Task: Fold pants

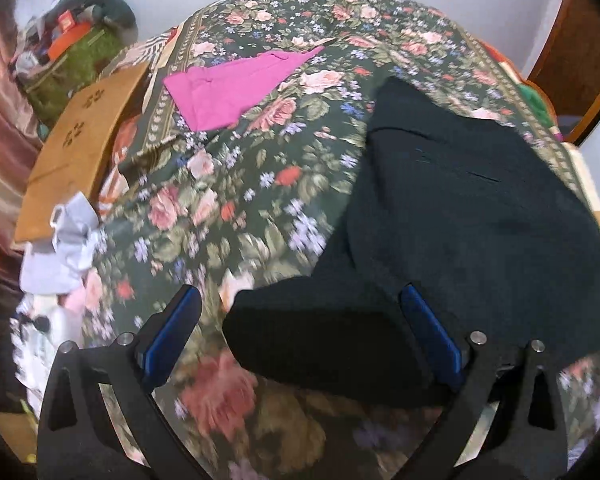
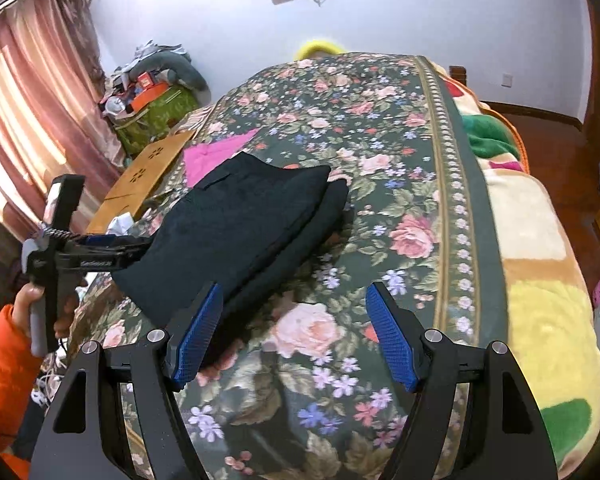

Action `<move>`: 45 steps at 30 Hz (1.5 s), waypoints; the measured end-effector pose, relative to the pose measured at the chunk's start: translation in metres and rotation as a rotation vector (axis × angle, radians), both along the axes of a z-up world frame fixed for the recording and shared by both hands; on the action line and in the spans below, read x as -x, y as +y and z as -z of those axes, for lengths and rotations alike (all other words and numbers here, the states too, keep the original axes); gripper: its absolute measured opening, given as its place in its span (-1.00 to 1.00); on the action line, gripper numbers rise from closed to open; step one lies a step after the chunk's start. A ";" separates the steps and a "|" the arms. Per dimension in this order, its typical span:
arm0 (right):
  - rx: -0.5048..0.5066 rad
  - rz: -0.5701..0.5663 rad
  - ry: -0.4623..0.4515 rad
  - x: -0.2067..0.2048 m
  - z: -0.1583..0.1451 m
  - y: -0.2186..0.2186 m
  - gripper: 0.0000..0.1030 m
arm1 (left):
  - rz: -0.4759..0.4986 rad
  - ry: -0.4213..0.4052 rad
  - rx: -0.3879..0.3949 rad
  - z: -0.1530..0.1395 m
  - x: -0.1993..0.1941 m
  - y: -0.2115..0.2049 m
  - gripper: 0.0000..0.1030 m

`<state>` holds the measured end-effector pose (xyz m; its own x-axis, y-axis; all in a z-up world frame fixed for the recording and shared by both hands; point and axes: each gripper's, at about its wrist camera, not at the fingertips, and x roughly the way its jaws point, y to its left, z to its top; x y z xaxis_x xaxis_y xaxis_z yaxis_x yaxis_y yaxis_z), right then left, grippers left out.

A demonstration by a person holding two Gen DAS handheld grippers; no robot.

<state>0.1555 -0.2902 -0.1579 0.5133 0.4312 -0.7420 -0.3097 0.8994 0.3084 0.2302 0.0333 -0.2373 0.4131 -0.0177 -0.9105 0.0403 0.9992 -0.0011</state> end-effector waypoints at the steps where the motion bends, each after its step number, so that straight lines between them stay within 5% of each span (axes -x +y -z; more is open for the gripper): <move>1: -0.003 -0.002 0.000 0.000 0.001 0.001 0.37 | 0.011 0.010 0.033 -0.001 0.004 -0.001 0.97; 10: -0.041 -0.038 0.048 0.001 0.018 0.024 0.37 | 0.010 0.003 0.142 -0.001 0.023 -0.016 0.97; 18: -0.034 -0.056 0.063 0.003 0.038 0.030 0.36 | -0.004 -0.158 -0.017 -0.032 0.031 -0.008 0.90; 21: -0.009 -0.081 0.042 0.005 0.039 0.034 0.29 | -0.031 -0.146 -0.070 -0.026 0.026 0.009 0.84; 33: 0.102 -0.161 -0.007 0.004 0.036 0.038 0.26 | -0.091 -0.083 -0.066 0.001 0.033 0.042 0.84; 45: 0.138 -0.083 0.000 -0.012 0.022 0.006 0.21 | -0.069 -0.121 -0.110 -0.022 0.013 0.042 0.83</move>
